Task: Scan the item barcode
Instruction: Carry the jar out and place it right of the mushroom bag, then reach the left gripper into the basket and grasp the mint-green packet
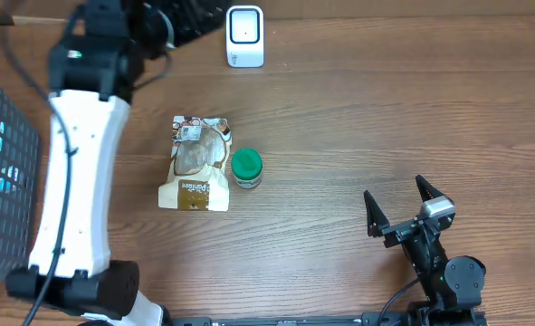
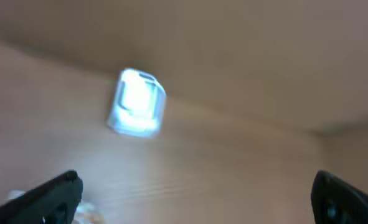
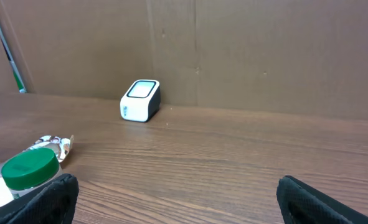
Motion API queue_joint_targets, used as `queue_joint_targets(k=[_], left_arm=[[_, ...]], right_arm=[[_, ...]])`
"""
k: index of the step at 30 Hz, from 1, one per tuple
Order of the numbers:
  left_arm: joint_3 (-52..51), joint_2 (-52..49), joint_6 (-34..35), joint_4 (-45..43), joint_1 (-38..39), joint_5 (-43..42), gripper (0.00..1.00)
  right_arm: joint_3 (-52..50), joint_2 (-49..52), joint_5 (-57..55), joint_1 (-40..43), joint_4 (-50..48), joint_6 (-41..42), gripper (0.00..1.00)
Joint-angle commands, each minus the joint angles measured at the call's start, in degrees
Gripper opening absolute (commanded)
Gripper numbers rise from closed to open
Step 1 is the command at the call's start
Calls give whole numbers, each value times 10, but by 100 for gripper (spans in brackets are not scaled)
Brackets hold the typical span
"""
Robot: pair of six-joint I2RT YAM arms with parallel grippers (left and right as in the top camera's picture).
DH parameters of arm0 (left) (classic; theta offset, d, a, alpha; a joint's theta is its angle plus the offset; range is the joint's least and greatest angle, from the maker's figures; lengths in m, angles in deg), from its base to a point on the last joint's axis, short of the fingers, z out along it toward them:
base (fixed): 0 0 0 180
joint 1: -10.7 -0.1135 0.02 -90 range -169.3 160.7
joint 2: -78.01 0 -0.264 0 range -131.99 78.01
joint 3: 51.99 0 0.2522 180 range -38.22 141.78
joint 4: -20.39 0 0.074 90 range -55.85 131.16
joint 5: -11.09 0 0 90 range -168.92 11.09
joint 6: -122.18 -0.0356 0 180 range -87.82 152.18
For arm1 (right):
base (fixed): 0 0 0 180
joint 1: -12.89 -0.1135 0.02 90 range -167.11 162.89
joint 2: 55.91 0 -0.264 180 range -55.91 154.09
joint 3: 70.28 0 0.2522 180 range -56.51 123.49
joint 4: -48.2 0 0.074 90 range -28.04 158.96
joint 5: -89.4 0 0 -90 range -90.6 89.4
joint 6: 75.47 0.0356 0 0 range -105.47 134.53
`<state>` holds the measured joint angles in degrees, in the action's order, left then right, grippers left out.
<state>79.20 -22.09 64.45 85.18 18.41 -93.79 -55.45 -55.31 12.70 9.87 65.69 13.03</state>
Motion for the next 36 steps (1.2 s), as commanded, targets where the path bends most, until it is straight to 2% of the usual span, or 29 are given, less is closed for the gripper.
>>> queue_joint_targets(k=[1,3,7,11,13,17,19,21,22,23,27,36], left_arm=[[180,10,-158,105,-41,248,100],[253,10,-171,198,-80,340,100],[278,10,-170,309,-162,397,100],[257,8,-138,376,-267,392,100],[242,8,-136,377,-307,378,100],[215,8,-136,358,-406,293,91],[206,7,-136,353,-439,274,81],[200,4,-136,346,-466,274,64],[198,3,-134,343,-476,274,51],[195,-3,-112,340,-495,275,4],[195,-27,-77,336,-533,272,4],[195,-173,-76,312,-540,265,4]], right_arm=[[-6,-4,1,1,-3,1,100],[-6,-4,1,1,-3,1,100],[-6,-4,1,1,-3,1,100],[-6,-4,1,1,-3,1,100],[-6,-4,1,1,-3,2,100],[-6,-4,1,1,-3,1,100],[-6,-4,1,1,-3,1,100],[-6,-4,1,1,-3,1,100],[-6,-4,1,1,-3,1,100],[-6,-4,1,1,-3,2,100],[-6,-4,1,1,-3,1,100],[-6,-4,1,1,-3,1,100]])
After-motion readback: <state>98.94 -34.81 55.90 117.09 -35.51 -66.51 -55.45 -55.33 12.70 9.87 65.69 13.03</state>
